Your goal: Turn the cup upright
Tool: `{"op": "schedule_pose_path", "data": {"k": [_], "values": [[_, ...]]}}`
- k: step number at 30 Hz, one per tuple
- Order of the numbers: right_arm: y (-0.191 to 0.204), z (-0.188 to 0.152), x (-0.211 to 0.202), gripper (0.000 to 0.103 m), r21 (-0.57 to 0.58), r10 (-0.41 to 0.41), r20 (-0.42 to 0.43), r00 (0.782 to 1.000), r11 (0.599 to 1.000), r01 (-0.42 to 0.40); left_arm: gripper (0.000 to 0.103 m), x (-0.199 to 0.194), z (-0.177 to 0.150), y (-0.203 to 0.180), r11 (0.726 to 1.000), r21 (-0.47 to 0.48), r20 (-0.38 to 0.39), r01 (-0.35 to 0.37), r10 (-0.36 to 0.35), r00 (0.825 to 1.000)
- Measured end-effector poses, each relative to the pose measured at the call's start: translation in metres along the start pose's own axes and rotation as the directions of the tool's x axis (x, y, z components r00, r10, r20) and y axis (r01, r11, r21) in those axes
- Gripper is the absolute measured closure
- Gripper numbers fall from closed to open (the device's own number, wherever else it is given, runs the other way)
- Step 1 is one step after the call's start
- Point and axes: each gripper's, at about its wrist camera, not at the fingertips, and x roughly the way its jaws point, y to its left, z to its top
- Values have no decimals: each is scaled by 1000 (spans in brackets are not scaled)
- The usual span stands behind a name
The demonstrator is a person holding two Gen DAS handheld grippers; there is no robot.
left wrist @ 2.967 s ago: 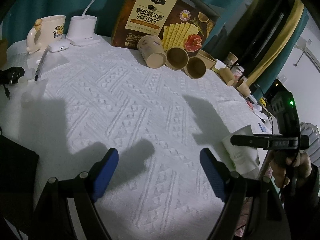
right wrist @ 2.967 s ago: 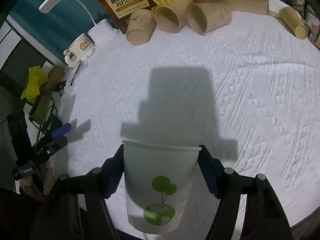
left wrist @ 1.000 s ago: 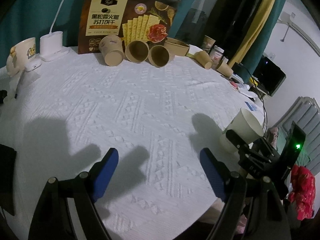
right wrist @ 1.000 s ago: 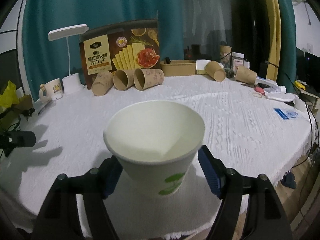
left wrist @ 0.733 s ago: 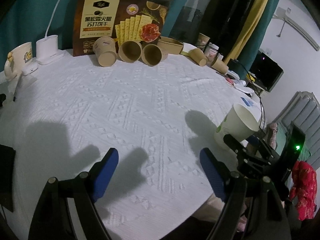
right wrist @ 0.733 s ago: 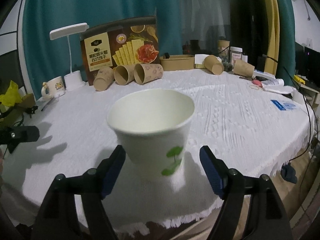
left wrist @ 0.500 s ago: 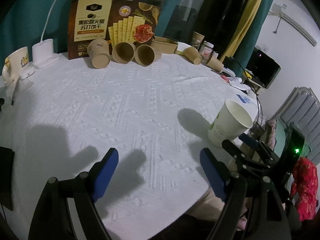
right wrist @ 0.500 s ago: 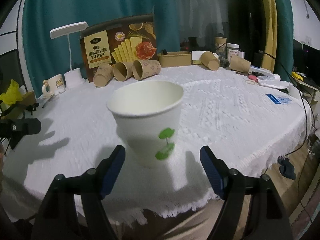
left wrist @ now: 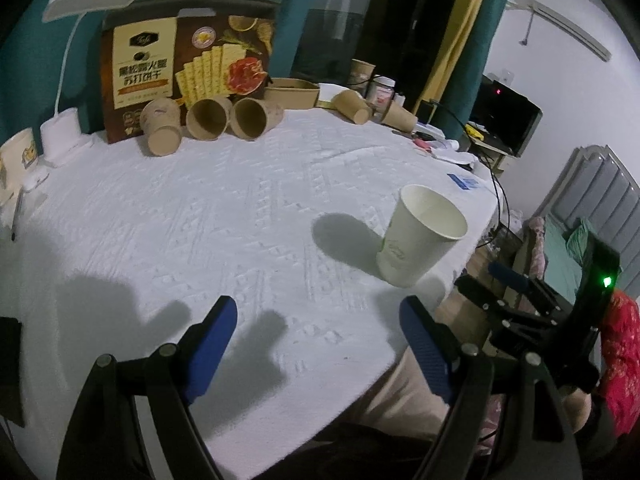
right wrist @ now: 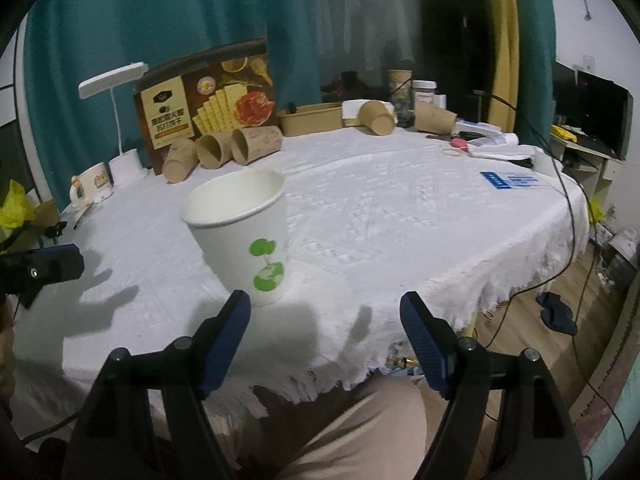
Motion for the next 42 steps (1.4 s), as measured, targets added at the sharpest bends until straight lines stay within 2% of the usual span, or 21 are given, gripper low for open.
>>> {"op": "schedule_pose_path", "data": {"k": [7,10,14,17,22,31,38,42], "values": [[-14,13,-22,28,18,-38,26,999,999,38,19,-11,5,-19,996,81,68,-30,24,997],[-19,19,-34,28,27,-46,45,998,999,45,19,-21,9,-30,991,120,115,-57,44,992],[-24,32,-51,28,32,-57,76,995,998,55,19,-31,17,-38,987,153,155,-57,32,987],[-25,42,-64,28,33,-63,104,993,998,60,19,-40,21,-49,977,192,203,-95,56,978],[-24,57,-85,28,24,-71,151,986,997,68,18,-55,29,-58,974,215,249,-71,16,968],[-9,86,-128,24,-12,-57,259,964,998,62,14,-97,45,-66,971,231,402,-65,-34,915],[7,95,-139,23,-40,-35,287,957,998,48,14,-112,48,-56,977,193,457,-94,-5,890],[15,96,-131,23,-53,-19,268,963,998,34,12,-109,46,-48,976,180,461,-123,27,887]]}}
